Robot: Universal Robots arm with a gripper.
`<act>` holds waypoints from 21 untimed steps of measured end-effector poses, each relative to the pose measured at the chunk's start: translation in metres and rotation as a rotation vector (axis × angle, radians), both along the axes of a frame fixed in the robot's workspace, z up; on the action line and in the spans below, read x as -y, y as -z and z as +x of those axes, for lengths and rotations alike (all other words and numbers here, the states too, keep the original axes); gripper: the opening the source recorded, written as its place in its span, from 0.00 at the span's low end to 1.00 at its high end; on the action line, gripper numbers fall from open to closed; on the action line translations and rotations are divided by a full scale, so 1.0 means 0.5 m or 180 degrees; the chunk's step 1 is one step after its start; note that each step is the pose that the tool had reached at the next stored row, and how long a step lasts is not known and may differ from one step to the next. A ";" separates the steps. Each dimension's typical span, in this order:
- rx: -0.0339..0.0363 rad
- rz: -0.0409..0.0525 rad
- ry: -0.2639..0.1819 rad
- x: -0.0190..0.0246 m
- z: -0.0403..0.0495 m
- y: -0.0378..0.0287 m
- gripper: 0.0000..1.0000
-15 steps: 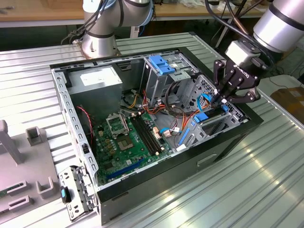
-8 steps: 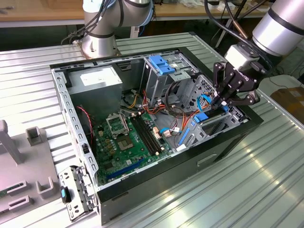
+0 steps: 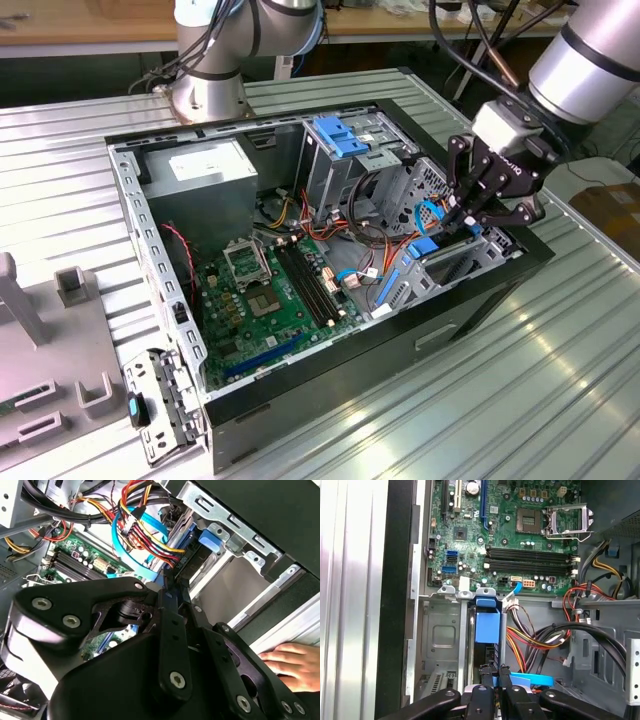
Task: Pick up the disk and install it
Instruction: 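Insert the second disk wire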
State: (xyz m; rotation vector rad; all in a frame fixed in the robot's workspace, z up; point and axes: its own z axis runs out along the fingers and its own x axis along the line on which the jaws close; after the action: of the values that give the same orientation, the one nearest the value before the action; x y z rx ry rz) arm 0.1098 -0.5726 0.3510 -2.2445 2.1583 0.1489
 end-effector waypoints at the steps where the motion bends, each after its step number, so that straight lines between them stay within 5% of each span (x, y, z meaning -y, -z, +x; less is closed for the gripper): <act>1: 0.0017 0.0001 -0.0001 0.0001 -0.002 0.000 0.16; 3: 0.0076 0.0008 -0.0006 0.0009 -0.007 0.000 0.16; 5: 0.0101 0.0012 -0.0008 0.0014 -0.010 0.000 0.16; 12: 0.0105 0.0025 -0.0008 0.0028 -0.011 0.008 0.16; 17: 0.0105 0.0061 -0.0007 0.0047 -0.011 0.021 0.18; 19: 0.0105 0.0059 -0.0007 0.0047 -0.011 -0.011 0.24; 21: 0.0105 0.0060 -0.0007 0.0047 -0.011 -0.012 0.11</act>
State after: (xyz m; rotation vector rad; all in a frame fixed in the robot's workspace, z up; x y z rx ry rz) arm 0.1044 -0.5749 0.3571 -2.2234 2.1292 0.1306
